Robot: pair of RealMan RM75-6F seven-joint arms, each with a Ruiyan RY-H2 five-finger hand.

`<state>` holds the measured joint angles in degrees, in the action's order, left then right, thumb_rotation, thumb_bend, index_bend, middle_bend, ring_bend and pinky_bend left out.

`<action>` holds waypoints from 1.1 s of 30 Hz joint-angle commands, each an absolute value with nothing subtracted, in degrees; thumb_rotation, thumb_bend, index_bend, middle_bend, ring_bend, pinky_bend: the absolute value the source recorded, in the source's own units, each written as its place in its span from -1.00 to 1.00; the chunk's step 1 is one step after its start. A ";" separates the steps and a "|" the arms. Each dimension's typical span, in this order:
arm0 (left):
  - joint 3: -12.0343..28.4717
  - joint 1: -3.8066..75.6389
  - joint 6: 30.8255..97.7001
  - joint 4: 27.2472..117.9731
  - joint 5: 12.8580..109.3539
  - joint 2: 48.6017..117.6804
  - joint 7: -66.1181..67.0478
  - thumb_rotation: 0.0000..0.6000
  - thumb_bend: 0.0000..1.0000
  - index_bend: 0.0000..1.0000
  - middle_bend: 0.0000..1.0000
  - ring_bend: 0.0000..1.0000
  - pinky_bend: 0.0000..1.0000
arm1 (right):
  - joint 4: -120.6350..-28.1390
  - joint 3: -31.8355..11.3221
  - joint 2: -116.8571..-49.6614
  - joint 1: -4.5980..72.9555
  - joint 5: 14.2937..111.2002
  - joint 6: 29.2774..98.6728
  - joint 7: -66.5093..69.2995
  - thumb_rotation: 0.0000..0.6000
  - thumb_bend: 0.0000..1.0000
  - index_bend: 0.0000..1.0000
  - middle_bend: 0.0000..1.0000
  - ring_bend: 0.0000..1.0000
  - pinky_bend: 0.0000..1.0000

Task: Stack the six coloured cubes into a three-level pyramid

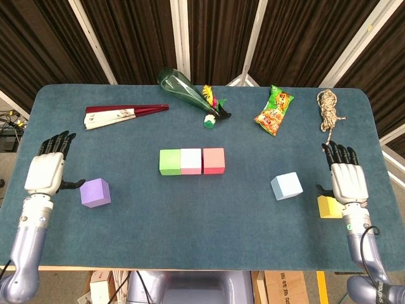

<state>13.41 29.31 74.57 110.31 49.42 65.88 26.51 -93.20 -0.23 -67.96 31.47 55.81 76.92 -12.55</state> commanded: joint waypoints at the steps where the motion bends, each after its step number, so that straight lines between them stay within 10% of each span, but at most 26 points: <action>1: 14.70 32.12 73.02 108.18 46.43 68.03 29.47 1.00 -0.83 -1.00 -1.00 -1.00 -1.00 | -92.04 -1.11 -67.68 30.56 57.33 75.68 -10.85 1.00 -0.56 -1.00 -1.00 -1.00 -1.00; 33: 18.92 56.61 63.46 77.13 27.76 95.42 49.25 1.00 -0.44 -1.00 -1.00 -1.00 -1.00 | -90.62 -8.34 -67.65 26.63 59.19 68.42 -3.20 1.00 -0.56 -1.00 -1.00 -1.00 -1.00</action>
<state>18.78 55.83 64.00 78.24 28.49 94.37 48.77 -90.64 -8.32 -67.64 26.66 59.16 68.44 -3.22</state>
